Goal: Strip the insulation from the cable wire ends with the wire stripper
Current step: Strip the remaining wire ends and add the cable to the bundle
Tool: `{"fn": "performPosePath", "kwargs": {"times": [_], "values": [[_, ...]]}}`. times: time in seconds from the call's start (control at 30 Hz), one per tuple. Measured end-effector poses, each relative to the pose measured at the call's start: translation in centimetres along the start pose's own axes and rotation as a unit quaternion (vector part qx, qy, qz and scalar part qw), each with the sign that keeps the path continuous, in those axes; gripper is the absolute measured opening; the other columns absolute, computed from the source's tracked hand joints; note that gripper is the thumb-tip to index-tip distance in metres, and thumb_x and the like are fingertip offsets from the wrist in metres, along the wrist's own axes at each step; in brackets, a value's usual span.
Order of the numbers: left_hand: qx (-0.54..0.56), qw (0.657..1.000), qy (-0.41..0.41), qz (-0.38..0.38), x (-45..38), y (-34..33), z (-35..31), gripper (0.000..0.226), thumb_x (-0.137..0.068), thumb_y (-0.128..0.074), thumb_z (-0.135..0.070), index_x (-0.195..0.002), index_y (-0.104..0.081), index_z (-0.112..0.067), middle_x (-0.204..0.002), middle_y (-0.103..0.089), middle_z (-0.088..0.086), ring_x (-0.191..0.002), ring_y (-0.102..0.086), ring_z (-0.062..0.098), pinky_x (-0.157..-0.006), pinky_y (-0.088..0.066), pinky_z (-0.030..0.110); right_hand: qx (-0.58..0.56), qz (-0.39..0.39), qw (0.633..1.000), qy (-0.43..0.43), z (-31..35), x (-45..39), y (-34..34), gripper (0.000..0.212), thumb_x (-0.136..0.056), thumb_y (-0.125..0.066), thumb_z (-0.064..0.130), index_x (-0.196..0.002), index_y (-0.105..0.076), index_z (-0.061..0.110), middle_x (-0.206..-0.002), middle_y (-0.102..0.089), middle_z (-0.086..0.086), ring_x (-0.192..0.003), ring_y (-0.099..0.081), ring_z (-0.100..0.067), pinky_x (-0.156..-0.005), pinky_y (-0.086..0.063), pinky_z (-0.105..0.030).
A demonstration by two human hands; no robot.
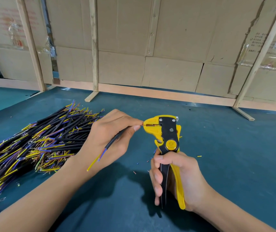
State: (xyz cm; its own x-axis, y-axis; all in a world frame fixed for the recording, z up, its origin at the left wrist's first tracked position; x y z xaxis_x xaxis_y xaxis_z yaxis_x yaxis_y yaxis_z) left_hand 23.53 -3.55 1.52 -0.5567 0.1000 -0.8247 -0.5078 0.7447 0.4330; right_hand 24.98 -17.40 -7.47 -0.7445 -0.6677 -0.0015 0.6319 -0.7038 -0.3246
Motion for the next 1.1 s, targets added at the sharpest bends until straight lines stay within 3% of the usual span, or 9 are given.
{"fn": "performPosePath", "kwargs": {"times": [0.1,0.3,0.53,0.63,0.7,0.8,0.9,1.0,1.1], "values": [[-0.029,0.998,-0.001,-0.048,0.2,0.2,-0.3,0.011,-0.087,-0.073,0.001,-0.092,-0.079,-0.007,-0.081,-0.072,0.001,-0.074,-0.064,0.019,-0.072,-0.048,0.024,0.002,-0.014,1.000,0.005,0.0,0.2,-0.2,0.025,-0.070,-0.068,0.025,-0.066,-0.055,0.004,-0.058,-0.046,-0.017,-0.043,-0.049,-0.028,-0.050,-0.053,-0.040],[0.139,0.967,0.192,-0.092,0.6,-1.8,1.9,0.017,-0.085,-0.074,-0.001,-0.085,-0.080,-0.017,-0.064,-0.068,-0.017,-0.058,-0.061,-0.001,-0.059,-0.040,0.006,-0.012,-0.069,0.997,0.029,0.4,0.6,0.1,0.016,-0.075,-0.062,0.019,-0.065,-0.057,0.007,-0.059,-0.048,-0.016,-0.043,-0.052,-0.029,-0.050,-0.053,-0.042],[0.133,0.963,0.217,-0.087,0.6,-1.7,1.9,0.016,-0.087,-0.072,-0.001,-0.083,-0.079,-0.014,-0.059,-0.067,-0.001,-0.047,-0.056,0.004,-0.052,-0.046,0.023,0.003,-0.072,0.997,0.032,0.3,0.7,0.3,0.017,-0.076,-0.062,0.019,-0.063,-0.059,0.008,-0.058,-0.051,-0.016,-0.043,-0.053,-0.030,-0.050,-0.054,-0.043],[0.101,0.973,0.194,-0.076,0.3,-1.3,1.7,0.019,-0.088,-0.071,0.001,-0.083,-0.078,-0.015,-0.060,-0.067,-0.004,-0.050,-0.059,0.002,-0.053,-0.046,0.014,0.012,-0.073,0.997,0.032,0.3,0.7,0.2,0.016,-0.077,-0.062,0.018,-0.065,-0.059,0.007,-0.060,-0.052,-0.017,-0.045,-0.054,-0.031,-0.051,-0.054,-0.044],[0.029,0.992,0.113,-0.043,-0.3,-0.6,0.7,0.019,-0.087,-0.071,0.006,-0.085,-0.078,-0.012,-0.062,-0.065,-0.005,-0.058,-0.061,0.003,-0.058,-0.042,0.007,0.016,-0.066,0.997,0.029,0.2,0.8,0.2,0.014,-0.077,-0.062,0.017,-0.067,-0.060,0.007,-0.061,-0.052,-0.018,-0.046,-0.055,-0.032,-0.051,-0.054,-0.046],[-0.085,0.996,-0.027,0.010,-0.8,0.0,-0.7,0.017,-0.086,-0.071,0.008,-0.088,-0.077,-0.008,-0.069,-0.065,-0.002,-0.065,-0.060,0.009,-0.063,-0.046,0.015,0.022,-0.058,0.998,0.022,0.2,0.9,-0.1,0.012,-0.074,-0.062,0.015,-0.065,-0.059,0.008,-0.062,-0.052,-0.019,-0.045,-0.055,-0.032,-0.049,-0.053,-0.044],[-0.096,0.993,-0.063,0.029,-0.7,0.0,-0.8,0.017,-0.085,-0.071,0.009,-0.089,-0.076,-0.007,-0.073,-0.067,-0.001,-0.063,-0.057,0.007,-0.064,-0.047,0.014,0.013,-0.056,0.998,0.014,0.1,1.1,0.0,0.016,-0.067,-0.067,0.016,-0.064,-0.056,0.006,-0.061,-0.049,-0.019,-0.043,-0.052,-0.031,-0.048,-0.052,-0.042],[-0.105,0.991,-0.078,0.037,-0.4,-0.7,-0.9,0.016,-0.086,-0.070,0.008,-0.091,-0.076,-0.005,-0.075,-0.068,0.001,-0.062,-0.061,0.014,-0.062,-0.052,0.028,0.009,-0.071,0.997,0.007,0.1,1.3,0.3,0.028,-0.056,-0.070,0.025,-0.063,-0.053,0.005,-0.057,-0.047,-0.018,-0.040,-0.049,-0.028,-0.045,-0.051,-0.037],[-0.109,0.989,-0.093,0.026,-0.5,0.1,-0.7,0.013,-0.087,-0.069,0.005,-0.090,-0.076,-0.005,-0.076,-0.068,-0.001,-0.063,-0.060,0.016,-0.062,-0.051,0.027,0.029,-0.076,0.997,0.007,0.2,1.4,0.5,0.032,-0.058,-0.068,0.027,-0.061,-0.050,0.001,-0.052,-0.045,-0.016,-0.036,-0.045,-0.027,-0.042,-0.048,-0.032]]}}
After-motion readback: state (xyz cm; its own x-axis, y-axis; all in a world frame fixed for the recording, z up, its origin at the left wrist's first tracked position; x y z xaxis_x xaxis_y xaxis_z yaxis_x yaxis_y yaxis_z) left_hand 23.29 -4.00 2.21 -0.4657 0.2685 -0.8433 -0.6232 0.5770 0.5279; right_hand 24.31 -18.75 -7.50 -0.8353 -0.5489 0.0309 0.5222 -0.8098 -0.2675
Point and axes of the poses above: each hand's wrist, its own x-axis away from the middle knuckle, its own y-axis out of the back of the hand, z = x × y, the point moved 8 cm from there along -x, towards the middle knuckle
